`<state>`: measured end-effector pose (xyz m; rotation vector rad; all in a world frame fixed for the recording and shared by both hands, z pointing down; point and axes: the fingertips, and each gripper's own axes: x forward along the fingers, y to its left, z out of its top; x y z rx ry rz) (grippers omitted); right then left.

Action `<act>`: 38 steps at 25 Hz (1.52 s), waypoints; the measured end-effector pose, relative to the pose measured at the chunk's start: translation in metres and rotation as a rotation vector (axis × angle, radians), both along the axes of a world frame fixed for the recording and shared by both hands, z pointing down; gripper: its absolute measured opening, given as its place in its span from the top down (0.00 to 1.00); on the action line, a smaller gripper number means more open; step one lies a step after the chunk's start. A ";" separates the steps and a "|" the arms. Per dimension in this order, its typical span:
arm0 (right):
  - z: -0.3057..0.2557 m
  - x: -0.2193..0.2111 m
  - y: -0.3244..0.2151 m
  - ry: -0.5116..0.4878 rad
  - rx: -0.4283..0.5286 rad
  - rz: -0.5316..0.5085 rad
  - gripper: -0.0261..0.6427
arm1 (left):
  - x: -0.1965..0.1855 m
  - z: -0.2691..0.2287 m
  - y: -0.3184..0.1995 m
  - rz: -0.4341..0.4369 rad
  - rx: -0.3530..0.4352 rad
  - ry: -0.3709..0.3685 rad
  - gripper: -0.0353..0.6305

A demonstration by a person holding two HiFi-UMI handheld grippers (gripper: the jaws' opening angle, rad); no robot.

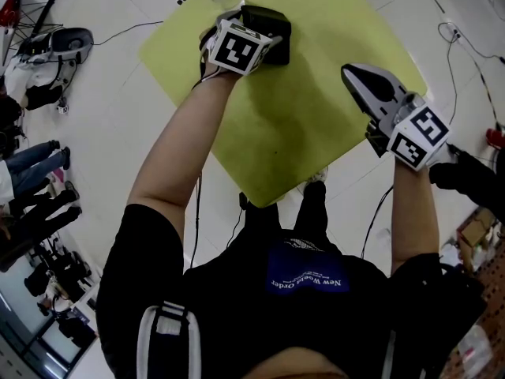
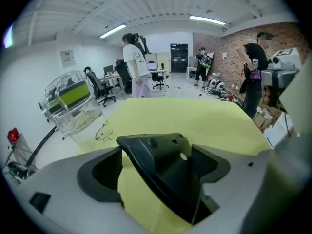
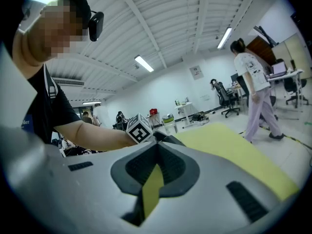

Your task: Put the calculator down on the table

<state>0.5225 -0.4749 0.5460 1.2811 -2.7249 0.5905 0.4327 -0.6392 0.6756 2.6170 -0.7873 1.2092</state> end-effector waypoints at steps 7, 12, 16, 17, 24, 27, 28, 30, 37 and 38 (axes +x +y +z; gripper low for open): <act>0.000 -0.014 0.007 0.002 -0.006 -0.012 0.98 | -0.040 0.015 -0.002 -0.148 0.025 -0.045 0.26; -0.004 -0.019 0.007 0.003 -0.004 -0.017 0.98 | -0.030 0.007 -0.001 0.016 0.282 -0.097 0.26; -0.011 -0.017 0.006 0.003 0.001 -0.007 0.98 | -0.017 0.003 0.006 0.072 0.197 -0.005 0.26; -0.014 -0.016 0.006 0.000 0.003 -0.003 0.98 | -0.013 -0.008 0.009 0.075 0.196 0.043 0.26; -0.061 -0.012 0.017 0.004 0.029 0.008 0.98 | -0.005 -0.147 0.081 0.085 0.071 0.589 0.26; -0.103 -0.009 0.027 0.003 0.058 0.016 0.98 | -0.019 -0.216 0.117 0.117 0.021 0.774 0.31; -0.118 -0.011 0.033 0.002 0.065 0.016 0.98 | -0.028 -0.238 0.128 0.119 0.019 0.815 0.43; -0.149 -0.015 0.049 0.000 0.077 0.016 0.98 | -0.049 -0.281 0.149 0.116 0.023 0.892 0.68; -0.238 -0.024 0.102 0.041 0.160 0.060 0.98 | -0.083 -0.393 0.224 0.222 0.093 1.006 0.94; -0.243 -0.025 0.109 0.050 0.169 0.070 0.98 | -0.086 -0.399 0.235 0.239 0.093 1.016 0.94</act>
